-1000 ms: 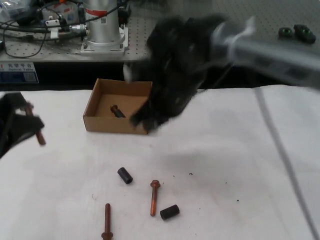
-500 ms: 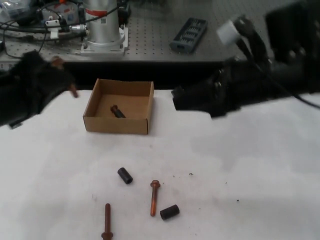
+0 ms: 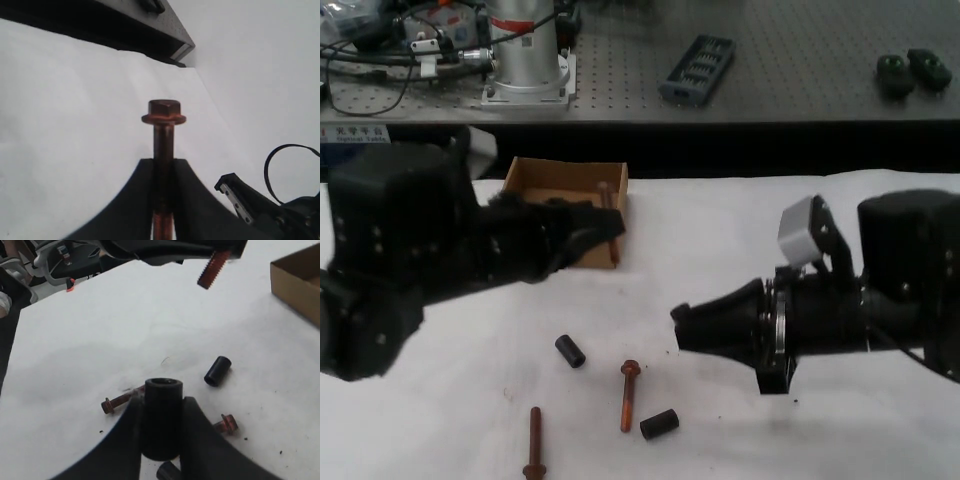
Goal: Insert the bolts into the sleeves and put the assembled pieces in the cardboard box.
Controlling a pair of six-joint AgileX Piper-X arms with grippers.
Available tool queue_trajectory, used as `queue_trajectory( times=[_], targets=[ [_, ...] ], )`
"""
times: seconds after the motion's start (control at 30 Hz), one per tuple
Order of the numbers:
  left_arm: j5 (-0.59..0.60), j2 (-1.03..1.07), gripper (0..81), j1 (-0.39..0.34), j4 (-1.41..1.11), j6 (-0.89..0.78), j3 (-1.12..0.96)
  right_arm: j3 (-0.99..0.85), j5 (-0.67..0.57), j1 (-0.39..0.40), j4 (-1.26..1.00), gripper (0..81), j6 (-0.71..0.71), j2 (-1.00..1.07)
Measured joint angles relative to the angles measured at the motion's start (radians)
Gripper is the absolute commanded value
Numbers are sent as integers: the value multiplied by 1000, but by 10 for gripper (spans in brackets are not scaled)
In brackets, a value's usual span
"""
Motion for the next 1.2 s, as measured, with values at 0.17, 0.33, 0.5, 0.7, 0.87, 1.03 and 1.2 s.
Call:
queue_trajectory(
  times=[0.17, 0.33, 0.5, 0.7, 0.87, 1.03, 1.2],
  targets=[
    [3, 97, 6, -20, -286, 7, 0, 0, -8, 0, -124, 51, 41, 72],
    [3, 119, 6, -20, -417, -2, 0, 0, -27, 0, -265, 51, 108, 115],
    [6, 119, 6, -20, -436, -11, 0, 0, -36, 0, -317, 51, 138, 142],
    [88, 119, 6, -20, -436, -15, 0, 0, -54, 2, -392, 51, 175, 146],
    [104, 119, 6, -20, -412, -12, 0, 0, -60, 2, -443, 51, 192, 146],
    [130, 119, 6, -20, -376, 19, 0, 0, -62, 2, -452, 51, 206, 150],
    [131, 119, 6, -20, -376, 61, 0, 0, -72, 2, -510, 51, 257, 181]
  ],
)
